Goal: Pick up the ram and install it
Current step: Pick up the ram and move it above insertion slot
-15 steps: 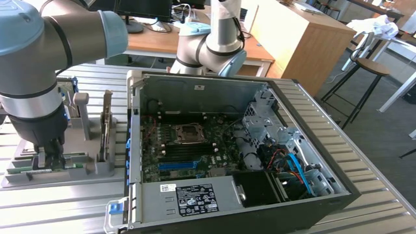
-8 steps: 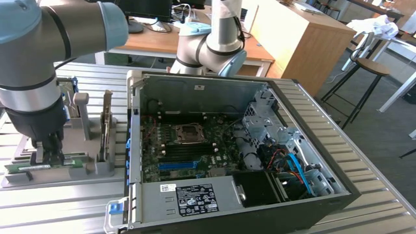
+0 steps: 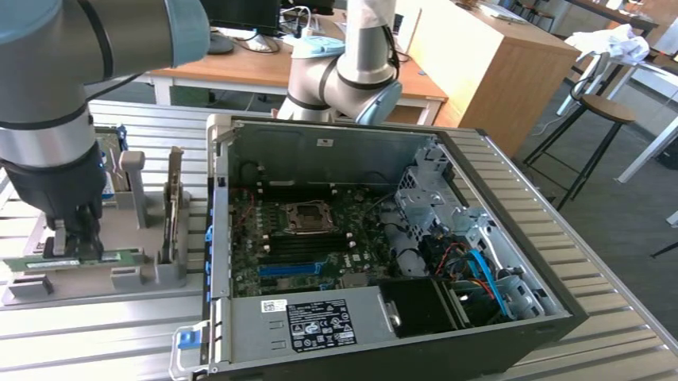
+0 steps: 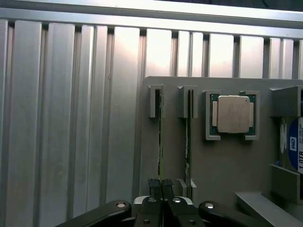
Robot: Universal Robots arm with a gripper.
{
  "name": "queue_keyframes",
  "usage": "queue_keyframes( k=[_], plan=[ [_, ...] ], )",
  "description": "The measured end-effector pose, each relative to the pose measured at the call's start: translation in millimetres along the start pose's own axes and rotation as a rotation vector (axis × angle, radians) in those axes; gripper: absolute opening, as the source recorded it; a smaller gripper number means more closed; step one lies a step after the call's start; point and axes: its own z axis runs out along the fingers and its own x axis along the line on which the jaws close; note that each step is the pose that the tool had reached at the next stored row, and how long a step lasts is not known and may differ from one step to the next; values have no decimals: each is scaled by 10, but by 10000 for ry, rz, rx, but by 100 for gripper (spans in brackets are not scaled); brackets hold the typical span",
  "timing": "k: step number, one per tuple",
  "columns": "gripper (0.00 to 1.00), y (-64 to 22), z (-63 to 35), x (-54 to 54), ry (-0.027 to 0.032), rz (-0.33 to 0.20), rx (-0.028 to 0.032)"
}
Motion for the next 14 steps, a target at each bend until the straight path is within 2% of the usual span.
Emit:
queue_keyframes(
  k=[14],
  plan=[
    [11, 0, -287, -12, -11, 675, 28]
  ],
)
